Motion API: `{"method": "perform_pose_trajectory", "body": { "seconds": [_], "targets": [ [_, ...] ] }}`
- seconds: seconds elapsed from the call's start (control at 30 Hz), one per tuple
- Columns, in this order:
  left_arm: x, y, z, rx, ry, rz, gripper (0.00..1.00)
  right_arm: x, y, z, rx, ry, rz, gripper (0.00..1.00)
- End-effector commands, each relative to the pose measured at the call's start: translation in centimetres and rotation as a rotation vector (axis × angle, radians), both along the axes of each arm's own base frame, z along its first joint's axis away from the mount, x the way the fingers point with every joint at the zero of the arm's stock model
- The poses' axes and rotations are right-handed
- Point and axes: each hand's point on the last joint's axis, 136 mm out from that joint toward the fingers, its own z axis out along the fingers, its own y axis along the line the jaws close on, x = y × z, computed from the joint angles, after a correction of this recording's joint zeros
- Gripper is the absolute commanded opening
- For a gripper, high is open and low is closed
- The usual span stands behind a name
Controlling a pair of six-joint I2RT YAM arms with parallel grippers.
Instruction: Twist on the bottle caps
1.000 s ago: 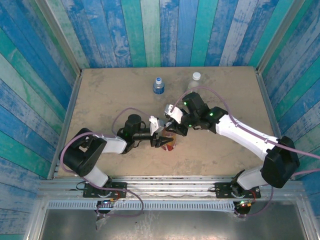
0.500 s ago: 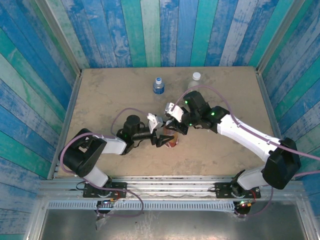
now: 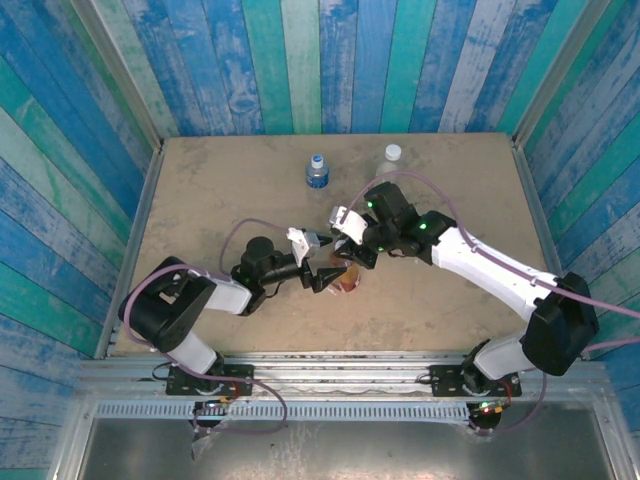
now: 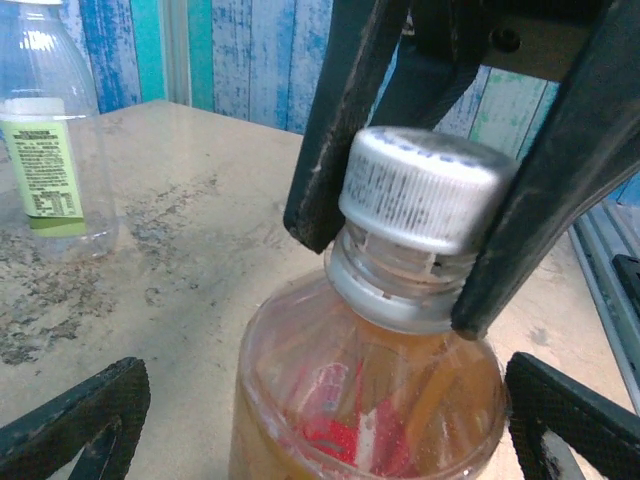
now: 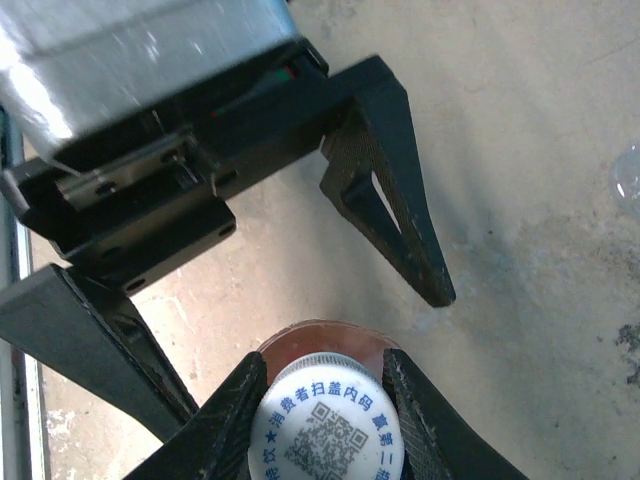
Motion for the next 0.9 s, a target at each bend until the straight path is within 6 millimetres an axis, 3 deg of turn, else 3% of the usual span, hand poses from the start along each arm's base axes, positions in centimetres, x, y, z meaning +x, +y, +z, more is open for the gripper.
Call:
{"method": "perform_pose_trajectory", "body": {
  "seconds": [0.0, 0.37, 0.7, 0.87],
  "targets": [
    [1.1, 0.4, 0.3, -0.012, -0.067, 0.062, 0.94, -0.5, -1.1, -1.7, -0.084, 0.033, -0.004, 0.27],
    [1.4, 0.0, -0.6, -0.083, -0.089, 0.058, 0.94, -0.2, -2.2, -2.9, -0.153, 0.044, -0.049, 0.28],
    [1.0, -2.8, -2.6, -0.086, -0.116, -0.001, 0.94, -0.1, -2.5, -3.1, -0.166, 0.050, -0.061, 0.28],
    [1.6, -3.8, -3.2, -0.089, -0.115, -0.014, 0.99, 0.0, -2.5, -3.1, -0.167, 0.053, -0.070, 0.28]
  ]
}}
